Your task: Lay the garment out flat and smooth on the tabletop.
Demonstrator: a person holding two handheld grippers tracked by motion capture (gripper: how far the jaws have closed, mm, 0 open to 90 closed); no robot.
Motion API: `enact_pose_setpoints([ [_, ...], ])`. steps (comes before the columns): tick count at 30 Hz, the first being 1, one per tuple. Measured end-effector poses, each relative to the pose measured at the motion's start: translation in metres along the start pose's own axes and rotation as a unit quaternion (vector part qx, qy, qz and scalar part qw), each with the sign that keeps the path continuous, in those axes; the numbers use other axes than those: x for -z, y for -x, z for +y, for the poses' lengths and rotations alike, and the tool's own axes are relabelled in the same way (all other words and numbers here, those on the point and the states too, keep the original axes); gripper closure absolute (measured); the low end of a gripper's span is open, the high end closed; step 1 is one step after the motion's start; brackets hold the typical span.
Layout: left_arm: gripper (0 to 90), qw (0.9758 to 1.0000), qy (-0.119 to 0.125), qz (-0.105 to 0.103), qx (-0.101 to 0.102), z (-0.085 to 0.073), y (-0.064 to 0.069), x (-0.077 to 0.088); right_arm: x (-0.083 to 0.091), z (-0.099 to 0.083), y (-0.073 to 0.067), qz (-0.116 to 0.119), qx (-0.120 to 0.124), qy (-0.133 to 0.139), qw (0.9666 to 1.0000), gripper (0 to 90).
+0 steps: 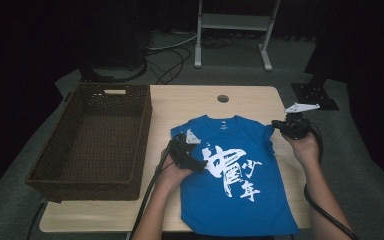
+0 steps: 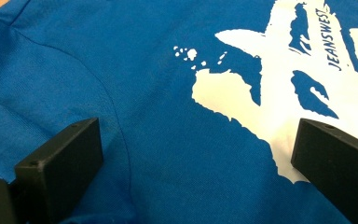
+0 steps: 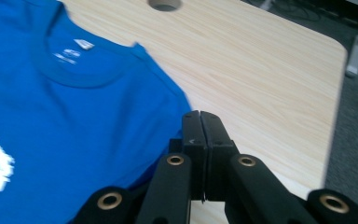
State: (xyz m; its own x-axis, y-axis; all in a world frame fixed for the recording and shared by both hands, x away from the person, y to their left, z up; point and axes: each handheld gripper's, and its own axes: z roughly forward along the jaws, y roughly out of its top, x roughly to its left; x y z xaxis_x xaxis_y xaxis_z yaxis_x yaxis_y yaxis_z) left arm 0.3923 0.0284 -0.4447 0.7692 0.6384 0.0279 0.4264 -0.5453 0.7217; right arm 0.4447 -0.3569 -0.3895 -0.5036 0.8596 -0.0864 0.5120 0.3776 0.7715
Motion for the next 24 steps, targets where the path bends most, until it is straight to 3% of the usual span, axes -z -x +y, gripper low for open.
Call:
enact_pose_setpoints([
  [4,1.3,1.0000,0.000,0.000,0.001,0.000,0.000,0.000,0.004,-0.010,0.013,-0.013,-0.013,-0.003,0.9998,89.1],
  [11,1.3,1.0000,0.000,0.000,0.000,0.000,0.000,0.000,0.006,-0.019,0.019,-0.017,-0.027,-0.001,0.9995,79.9],
  [18,1.3,1.0000,0.000,0.000,0.000,0.000,0.000,0.000,0.009,-0.020,0.013,-0.002,-0.029,0.008,0.9995,67.7],
  [24,1.3,1.0000,0.000,0.001,0.001,0.000,0.000,0.000,0.015,-0.020,-0.001,0.032,-0.029,0.017,0.9989,52.5],
])
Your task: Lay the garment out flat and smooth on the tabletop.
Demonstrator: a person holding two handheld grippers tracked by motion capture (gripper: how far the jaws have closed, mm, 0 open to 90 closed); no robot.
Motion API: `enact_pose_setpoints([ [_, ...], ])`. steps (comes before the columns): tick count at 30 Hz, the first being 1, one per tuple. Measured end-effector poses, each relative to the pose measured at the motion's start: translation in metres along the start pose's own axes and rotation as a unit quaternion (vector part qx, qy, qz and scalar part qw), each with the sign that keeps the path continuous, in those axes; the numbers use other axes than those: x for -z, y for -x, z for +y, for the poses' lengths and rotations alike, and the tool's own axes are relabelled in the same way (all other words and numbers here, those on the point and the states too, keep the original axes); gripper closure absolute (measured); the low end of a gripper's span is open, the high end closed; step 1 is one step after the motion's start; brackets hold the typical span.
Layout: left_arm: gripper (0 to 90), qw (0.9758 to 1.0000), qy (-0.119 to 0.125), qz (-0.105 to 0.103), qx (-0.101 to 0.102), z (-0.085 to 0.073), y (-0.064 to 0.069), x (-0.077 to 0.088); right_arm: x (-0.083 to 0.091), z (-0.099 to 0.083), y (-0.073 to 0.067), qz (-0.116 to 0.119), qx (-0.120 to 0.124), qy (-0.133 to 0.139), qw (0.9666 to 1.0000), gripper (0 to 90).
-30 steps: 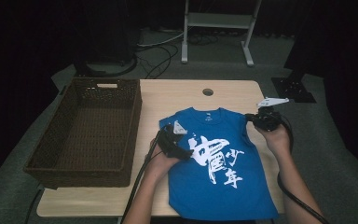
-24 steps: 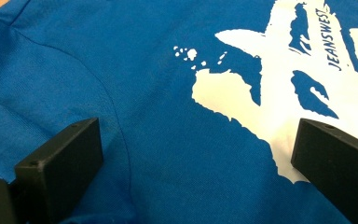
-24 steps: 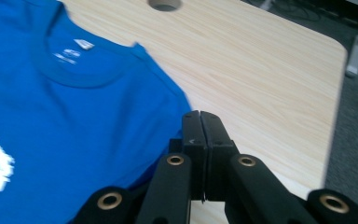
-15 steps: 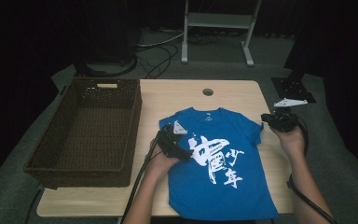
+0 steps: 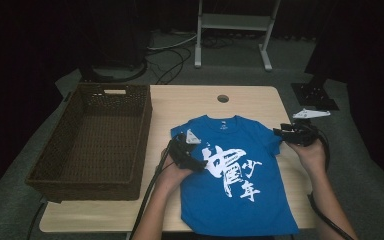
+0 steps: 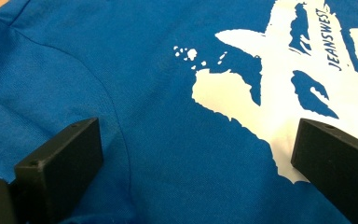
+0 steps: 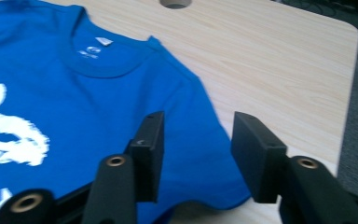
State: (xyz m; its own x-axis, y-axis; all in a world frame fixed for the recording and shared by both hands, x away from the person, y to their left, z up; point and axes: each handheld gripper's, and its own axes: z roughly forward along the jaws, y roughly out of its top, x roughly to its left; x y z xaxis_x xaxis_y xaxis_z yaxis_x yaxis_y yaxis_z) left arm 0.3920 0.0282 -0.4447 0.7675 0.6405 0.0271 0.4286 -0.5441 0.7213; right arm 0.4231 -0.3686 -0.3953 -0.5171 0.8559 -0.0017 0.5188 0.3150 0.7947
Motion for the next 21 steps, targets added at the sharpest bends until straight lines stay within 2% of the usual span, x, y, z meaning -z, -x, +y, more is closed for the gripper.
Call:
enact_pose_setpoints([
  [5,1.2,1.0000,0.000,0.000,0.000,0.000,0.000,0.000,0.003,-0.003,-0.009,0.017,-0.004,0.007,0.9998,37.9],
  [7,1.2,1.0000,0.000,0.000,0.000,0.000,0.000,0.000,0.002,-0.005,-0.014,0.033,-0.009,0.009,0.9994,31.2],
  [11,1.2,1.0000,0.000,0.000,0.000,0.000,0.000,0.000,0.001,-0.009,-0.027,0.051,0.003,0.011,0.9986,20.4],
  [17,1.2,1.0000,0.000,0.000,0.000,0.000,0.000,0.000,0.000,-0.012,-0.050,0.062,0.030,0.009,0.9976,3.9],
  [21,1.2,1.0000,0.000,0.000,0.000,0.000,0.000,0.000,-0.003,-0.019,-0.064,0.076,0.046,-0.002,0.9960,3.0],
])
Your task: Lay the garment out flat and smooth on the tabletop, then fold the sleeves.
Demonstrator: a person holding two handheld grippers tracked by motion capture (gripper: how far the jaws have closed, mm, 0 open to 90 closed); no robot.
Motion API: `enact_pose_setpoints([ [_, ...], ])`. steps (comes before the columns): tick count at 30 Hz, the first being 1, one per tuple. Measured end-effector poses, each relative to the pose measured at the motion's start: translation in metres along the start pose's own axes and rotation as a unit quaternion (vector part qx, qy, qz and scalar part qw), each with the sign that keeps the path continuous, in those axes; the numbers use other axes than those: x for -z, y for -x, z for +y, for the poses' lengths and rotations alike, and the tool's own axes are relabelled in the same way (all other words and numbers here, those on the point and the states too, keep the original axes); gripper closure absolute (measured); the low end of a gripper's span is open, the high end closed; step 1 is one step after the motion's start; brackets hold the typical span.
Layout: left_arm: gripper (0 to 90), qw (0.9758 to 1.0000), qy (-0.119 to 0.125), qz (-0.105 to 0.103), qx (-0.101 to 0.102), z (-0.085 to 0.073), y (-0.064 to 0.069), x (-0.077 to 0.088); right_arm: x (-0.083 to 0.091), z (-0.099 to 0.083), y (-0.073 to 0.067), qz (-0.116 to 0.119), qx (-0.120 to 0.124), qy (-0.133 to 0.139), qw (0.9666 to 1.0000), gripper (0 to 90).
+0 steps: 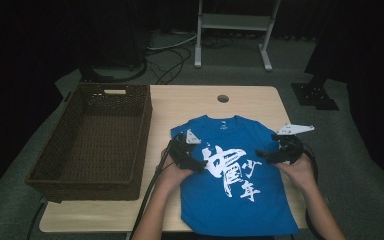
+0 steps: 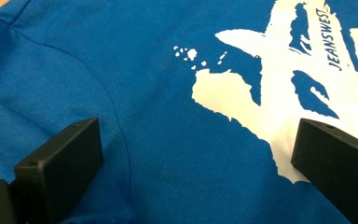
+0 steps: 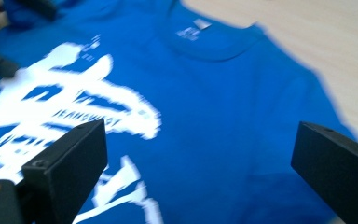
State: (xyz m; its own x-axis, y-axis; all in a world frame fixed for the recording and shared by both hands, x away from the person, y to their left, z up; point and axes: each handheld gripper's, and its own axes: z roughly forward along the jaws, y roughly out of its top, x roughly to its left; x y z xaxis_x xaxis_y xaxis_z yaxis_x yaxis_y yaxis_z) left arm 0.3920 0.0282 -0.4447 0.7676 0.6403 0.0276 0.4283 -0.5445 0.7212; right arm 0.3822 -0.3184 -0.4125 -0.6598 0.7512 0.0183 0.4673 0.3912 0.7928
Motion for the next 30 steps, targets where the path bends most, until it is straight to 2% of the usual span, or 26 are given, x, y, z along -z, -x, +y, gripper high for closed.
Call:
enact_pose_setpoints([
  [4,1.1,1.0000,0.000,0.000,0.000,0.000,0.000,0.000,-0.008,-0.009,-0.008,0.023,0.009,-0.016,0.9996,2.3],
  [6,1.1,1.0000,0.000,0.000,0.000,0.000,0.000,0.000,-0.012,-0.013,-0.010,0.023,0.017,-0.027,0.9992,2.3],
  [8,1.1,1.0000,0.000,0.000,0.000,0.000,0.000,0.000,-0.013,-0.015,-0.012,0.029,0.020,-0.027,0.9990,2.3],
  [16,1.1,1.0000,0.000,0.000,0.000,0.000,0.000,0.000,-0.020,-0.026,-0.017,0.024,0.038,-0.058,0.9973,2.6],
  [19,1.1,1.0000,0.000,0.000,0.000,0.000,0.000,0.000,-0.021,-0.026,-0.018,0.025,0.034,-0.064,0.9970,3.6],
  [24,1.1,1.0000,0.000,0.000,0.001,0.000,0.000,0.000,-0.021,-0.026,-0.017,0.027,0.032,-0.063,0.9971,3.4],
  [30,1.1,1.0000,0.001,0.000,0.001,0.000,0.000,0.000,-0.019,-0.024,-0.014,0.031,0.023,-0.048,0.9981,2.7],
])
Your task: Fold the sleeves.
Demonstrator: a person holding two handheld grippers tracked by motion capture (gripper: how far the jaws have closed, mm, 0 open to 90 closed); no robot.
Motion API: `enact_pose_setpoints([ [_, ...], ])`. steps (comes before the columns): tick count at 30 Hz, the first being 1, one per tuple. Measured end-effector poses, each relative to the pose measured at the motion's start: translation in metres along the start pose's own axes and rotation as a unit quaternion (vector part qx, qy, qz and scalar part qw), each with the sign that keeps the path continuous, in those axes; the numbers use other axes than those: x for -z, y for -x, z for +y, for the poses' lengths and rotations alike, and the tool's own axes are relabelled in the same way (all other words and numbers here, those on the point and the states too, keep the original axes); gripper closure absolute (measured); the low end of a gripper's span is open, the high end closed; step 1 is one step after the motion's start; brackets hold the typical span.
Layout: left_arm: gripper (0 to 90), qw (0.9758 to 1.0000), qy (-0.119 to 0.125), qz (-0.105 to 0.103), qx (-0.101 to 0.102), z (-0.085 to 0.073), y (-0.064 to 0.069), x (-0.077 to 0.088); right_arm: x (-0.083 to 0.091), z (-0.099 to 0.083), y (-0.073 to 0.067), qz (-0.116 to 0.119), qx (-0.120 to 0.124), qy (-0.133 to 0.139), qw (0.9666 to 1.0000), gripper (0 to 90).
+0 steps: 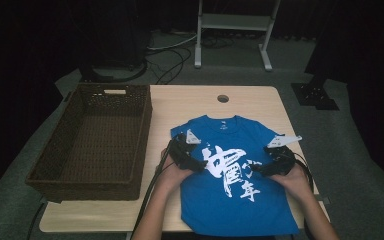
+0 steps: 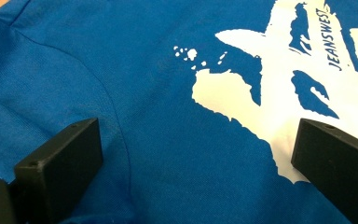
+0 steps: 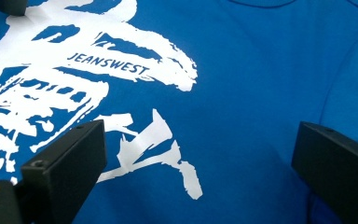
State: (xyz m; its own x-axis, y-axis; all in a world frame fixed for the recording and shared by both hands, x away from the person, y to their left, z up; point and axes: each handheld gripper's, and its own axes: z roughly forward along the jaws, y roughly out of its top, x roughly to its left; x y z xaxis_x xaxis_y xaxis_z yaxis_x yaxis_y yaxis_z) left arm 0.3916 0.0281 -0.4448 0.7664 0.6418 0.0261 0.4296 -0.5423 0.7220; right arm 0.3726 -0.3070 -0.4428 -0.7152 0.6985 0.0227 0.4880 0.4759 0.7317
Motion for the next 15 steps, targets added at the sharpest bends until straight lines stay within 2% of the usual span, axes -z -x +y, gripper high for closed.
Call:
enact_pose_setpoints([
  [2,1.1,1.0000,0.000,0.000,0.000,0.000,0.000,0.000,0.000,0.001,0.000,0.000,0.007,-0.001,1.0000,2.7],
  [15,1.1,1.0000,0.000,0.000,0.000,0.000,0.000,0.000,0.006,0.010,0.006,0.000,-0.001,0.022,0.9998,2.7],
])
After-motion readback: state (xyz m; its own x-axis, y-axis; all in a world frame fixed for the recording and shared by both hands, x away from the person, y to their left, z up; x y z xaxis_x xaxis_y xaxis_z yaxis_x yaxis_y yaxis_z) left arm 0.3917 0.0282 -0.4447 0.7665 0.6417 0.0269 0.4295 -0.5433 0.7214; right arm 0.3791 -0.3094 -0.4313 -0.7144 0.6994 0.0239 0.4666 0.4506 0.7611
